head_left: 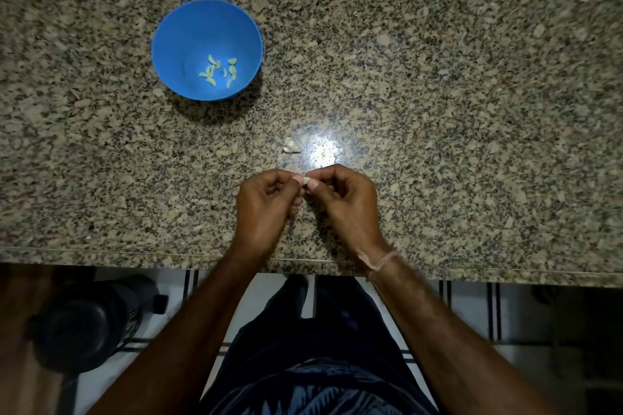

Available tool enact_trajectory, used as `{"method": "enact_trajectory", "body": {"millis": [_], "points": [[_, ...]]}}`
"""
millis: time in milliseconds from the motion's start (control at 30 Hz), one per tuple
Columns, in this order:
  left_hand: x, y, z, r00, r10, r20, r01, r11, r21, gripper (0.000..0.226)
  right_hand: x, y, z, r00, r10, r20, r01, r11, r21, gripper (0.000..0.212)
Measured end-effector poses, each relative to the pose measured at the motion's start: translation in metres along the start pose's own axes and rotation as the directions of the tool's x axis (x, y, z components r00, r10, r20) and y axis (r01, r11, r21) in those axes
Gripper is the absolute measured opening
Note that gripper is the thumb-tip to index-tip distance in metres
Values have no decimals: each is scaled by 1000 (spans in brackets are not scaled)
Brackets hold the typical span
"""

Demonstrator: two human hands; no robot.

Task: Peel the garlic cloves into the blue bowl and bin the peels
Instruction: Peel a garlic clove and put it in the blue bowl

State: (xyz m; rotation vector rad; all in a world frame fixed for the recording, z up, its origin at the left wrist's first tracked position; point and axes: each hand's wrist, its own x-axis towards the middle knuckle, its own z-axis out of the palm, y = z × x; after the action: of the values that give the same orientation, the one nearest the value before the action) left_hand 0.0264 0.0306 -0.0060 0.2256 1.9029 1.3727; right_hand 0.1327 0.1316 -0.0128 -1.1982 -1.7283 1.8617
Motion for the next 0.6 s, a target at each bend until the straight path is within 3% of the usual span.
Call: {"method": "enact_trajectory", "body": {"millis": [67, 100, 167, 233, 267, 500, 600], "points": [[2, 2, -1, 982, -167, 90, 183, 957, -224, 12, 1, -1, 0, 999, -52, 4, 52, 997, -61, 6], [2, 2, -1, 978, -186, 93, 204, 948, -245, 12, 2, -1, 1, 999, -53, -2, 53, 996, -70, 6], [2, 1, 2, 999, -36, 7, 36, 999, 23, 13, 1, -1, 2, 999, -39, -16, 38, 996, -77, 6], [-1, 2, 4, 981, 191, -47, -159, 912, 378, 13, 0, -1, 3, 999, -37, -22, 35, 993, -111, 5], [-2, 3, 5, 965, 260, -35, -215, 860, 463, 12, 0, 0, 3, 998, -56, -25, 52, 988, -144, 5], [-6, -7, 15, 901, 424, 94, -393, 705, 591, 26, -3, -1, 13, 990, -139, -37, 120, 939, -323, 23], [-7, -2, 17, 888, 440, 130, -429, 697, 574, 32, -2, -2, 17, 987, -153, -46, 123, 911, -393, 36]]}}
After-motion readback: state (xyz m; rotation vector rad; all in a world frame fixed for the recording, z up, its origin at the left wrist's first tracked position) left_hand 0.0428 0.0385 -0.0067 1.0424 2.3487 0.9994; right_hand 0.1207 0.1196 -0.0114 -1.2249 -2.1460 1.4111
